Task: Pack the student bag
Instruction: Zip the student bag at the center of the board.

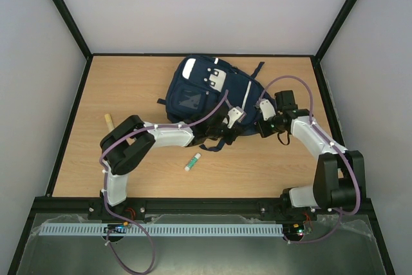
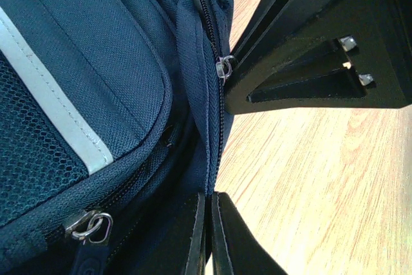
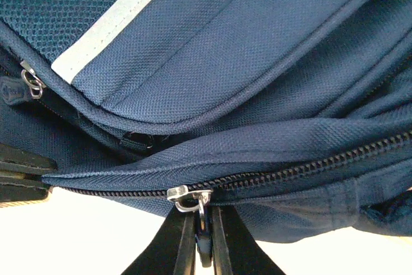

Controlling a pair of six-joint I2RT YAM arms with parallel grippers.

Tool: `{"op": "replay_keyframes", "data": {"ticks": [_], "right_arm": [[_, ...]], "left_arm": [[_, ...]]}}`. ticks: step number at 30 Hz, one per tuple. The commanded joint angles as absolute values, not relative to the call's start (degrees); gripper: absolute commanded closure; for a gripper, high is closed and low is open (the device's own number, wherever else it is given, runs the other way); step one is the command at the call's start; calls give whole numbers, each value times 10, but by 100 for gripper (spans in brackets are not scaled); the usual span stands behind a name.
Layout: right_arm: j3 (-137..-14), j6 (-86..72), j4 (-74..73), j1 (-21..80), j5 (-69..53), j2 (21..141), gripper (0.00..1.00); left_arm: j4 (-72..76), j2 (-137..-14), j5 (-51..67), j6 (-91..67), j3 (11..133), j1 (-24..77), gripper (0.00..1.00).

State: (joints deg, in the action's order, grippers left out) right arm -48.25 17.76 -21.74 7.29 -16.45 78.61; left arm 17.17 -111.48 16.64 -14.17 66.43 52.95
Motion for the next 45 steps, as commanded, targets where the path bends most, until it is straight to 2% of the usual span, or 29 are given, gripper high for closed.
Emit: {"op": "replay_keyframes", "data": {"ticks": [1,4,16,26,34,35,38,40,43,44,45], "right_arm": [[-487,177,-217,73,-155,785,95],[-493,191,-231,72,-124,778,99],[-524,253,-261,0,-94,809,99],[-569,274,-261,-41,-88,858,99],[-501,331,-298,-37,-162,768,99],[-490,331,-306,-32,-168,753,99],[-459,333,-334,-4,-201,713,99],[-443,330,-347,19,-218,687,99],[-434,311,-357,49,-238,657,99],[-434,305,-362,56,-246,652,99],[-437,299,-366,61,-252,650,99]], "left_arm": [[195,-1080,181,-143,670,529,98],[193,-1078,181,-142,668,530,98],[195,-1061,181,-142,634,531,98],[137,-1018,155,-64,583,571,98],[93,-919,107,-54,468,578,97],[91,-907,98,-54,453,578,94],[105,-869,68,-57,423,584,62],[128,-849,54,-54,414,594,48],[145,-863,64,-41,435,609,40],[149,-875,70,-39,450,613,10],[155,-888,72,-39,464,617,2]]}}
